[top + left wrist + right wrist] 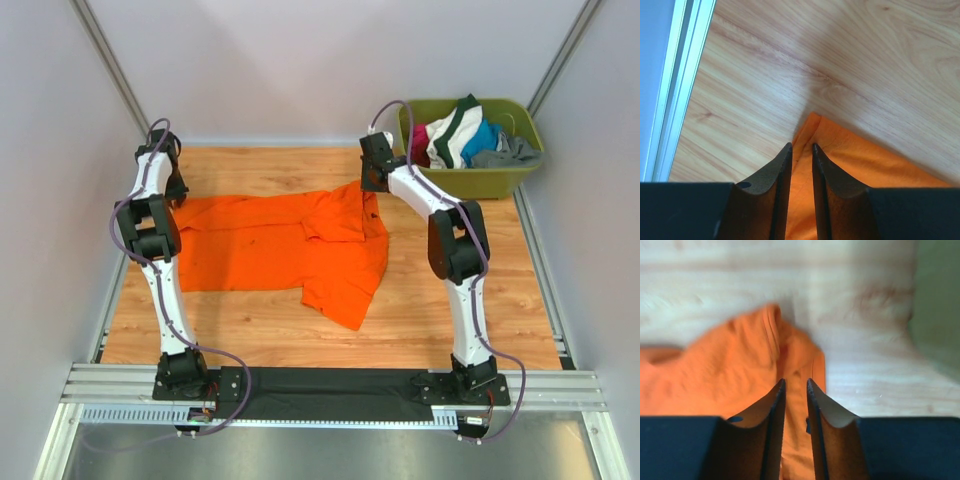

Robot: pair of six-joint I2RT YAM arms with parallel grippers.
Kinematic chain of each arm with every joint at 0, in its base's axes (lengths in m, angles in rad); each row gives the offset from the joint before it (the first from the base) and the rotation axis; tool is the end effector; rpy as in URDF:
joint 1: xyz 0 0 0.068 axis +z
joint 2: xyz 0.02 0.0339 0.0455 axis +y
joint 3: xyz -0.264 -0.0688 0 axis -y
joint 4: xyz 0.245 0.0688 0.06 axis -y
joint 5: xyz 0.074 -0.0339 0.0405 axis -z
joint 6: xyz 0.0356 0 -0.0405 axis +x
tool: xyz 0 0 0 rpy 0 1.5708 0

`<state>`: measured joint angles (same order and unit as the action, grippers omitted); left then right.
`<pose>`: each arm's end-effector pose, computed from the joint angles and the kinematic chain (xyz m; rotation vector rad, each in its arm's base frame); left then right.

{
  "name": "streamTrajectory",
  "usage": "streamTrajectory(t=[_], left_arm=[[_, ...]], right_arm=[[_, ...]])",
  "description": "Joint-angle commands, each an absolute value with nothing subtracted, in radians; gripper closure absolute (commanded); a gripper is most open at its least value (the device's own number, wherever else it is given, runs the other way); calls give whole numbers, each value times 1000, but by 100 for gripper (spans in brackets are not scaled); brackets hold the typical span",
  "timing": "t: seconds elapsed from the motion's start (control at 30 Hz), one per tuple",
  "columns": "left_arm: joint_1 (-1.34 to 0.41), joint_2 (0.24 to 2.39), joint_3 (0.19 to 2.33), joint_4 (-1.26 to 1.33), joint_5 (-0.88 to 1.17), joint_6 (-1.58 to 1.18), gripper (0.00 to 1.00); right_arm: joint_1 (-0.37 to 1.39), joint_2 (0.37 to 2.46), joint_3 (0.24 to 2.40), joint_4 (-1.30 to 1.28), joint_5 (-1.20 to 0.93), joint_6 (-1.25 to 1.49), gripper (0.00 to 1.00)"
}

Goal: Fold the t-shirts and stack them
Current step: Fold the tshirt

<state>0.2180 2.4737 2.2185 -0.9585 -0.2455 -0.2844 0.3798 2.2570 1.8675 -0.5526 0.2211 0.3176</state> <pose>0.5033 0.1204 0.1715 -0.7455 2.6578 0.3237 0.4679 0.1784 0.1923 0.0123 2.4802 0.0168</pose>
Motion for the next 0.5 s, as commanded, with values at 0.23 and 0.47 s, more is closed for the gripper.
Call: streamTrajectory(t=[0.23,0.47], left_arm=[[227,2491,2252,-962,-230,-247,71],[227,2494,2263,-962,-227,-238,71]], right_arm=[[370,2373,2042,-555,296,350,84],[368,2395,2063,-563,270,339,91]])
